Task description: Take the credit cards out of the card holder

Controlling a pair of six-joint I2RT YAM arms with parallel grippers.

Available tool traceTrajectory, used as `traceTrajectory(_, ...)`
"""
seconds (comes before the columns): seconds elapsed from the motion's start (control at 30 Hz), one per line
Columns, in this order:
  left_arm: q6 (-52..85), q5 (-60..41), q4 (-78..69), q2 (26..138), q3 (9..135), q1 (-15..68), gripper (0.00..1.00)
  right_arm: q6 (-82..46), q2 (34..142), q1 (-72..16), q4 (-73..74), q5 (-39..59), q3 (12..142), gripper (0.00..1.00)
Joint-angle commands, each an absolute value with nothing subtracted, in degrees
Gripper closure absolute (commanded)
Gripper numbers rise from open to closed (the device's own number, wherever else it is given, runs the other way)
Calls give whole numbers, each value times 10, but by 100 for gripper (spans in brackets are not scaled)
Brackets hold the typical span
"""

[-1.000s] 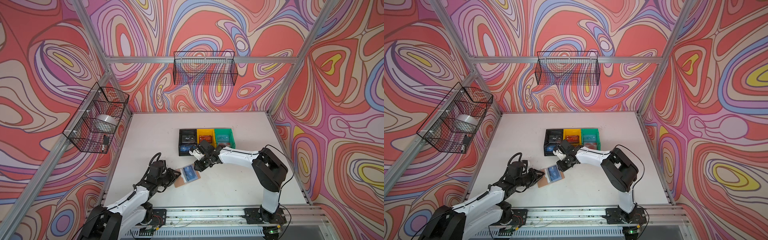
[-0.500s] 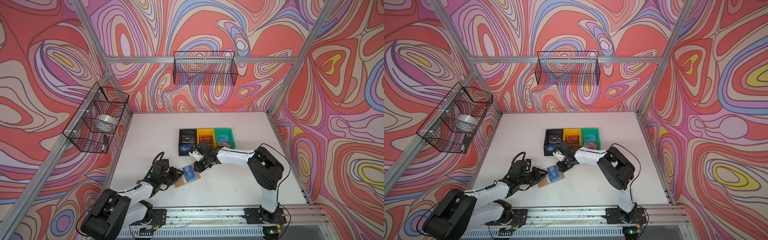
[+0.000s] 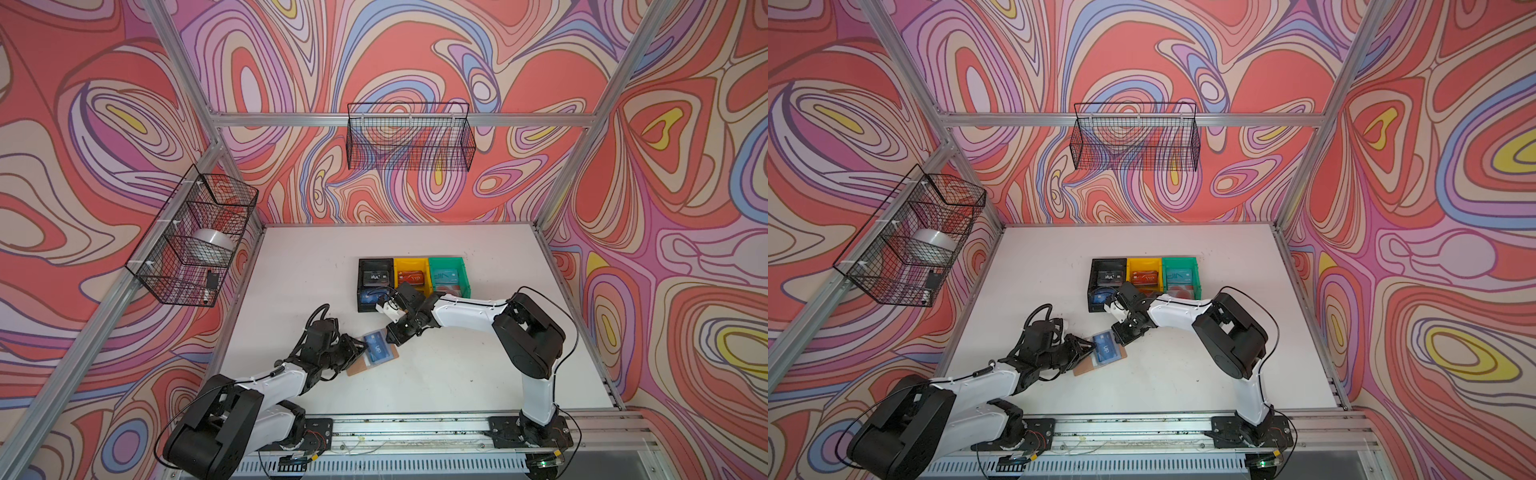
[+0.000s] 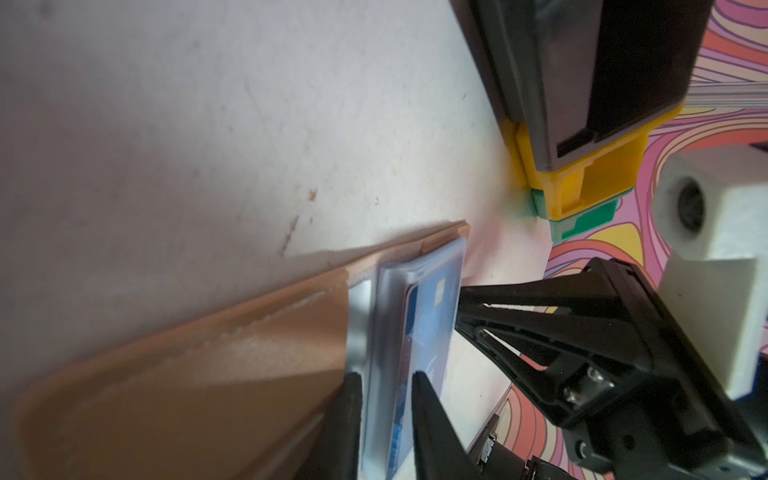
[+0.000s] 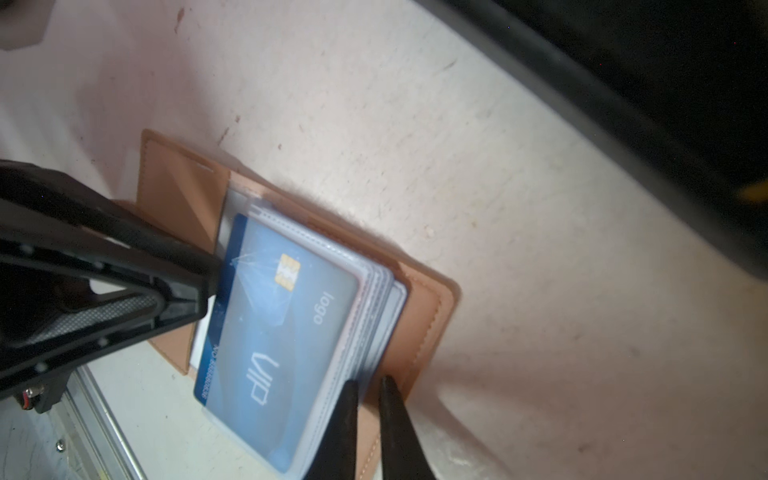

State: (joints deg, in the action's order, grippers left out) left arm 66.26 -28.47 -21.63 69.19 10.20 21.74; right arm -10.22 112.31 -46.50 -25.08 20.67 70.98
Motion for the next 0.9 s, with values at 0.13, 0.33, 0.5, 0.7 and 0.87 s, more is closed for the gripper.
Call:
traceTrajectory(0.13,667,-286,-244,713,112,222,78,-109,1134,-466,-247,214,718,86)
traceTrajectory(0.33,671,-290,-263,729,111,222,81,-107,1137,-466,-250,215,721,86)
traceTrajectory(0.5,673,-295,-279,742,113,223,82,-107,1142,-466,-251,217,723,86)
traceTrajectory(0.7,674,-297,-283,746,113,223,82,-107,1148,-466,-251,218,724,86)
traceTrajectory(0.87,673,-295,-282,743,110,223,83,-108,1149,-466,-250,221,723,86)
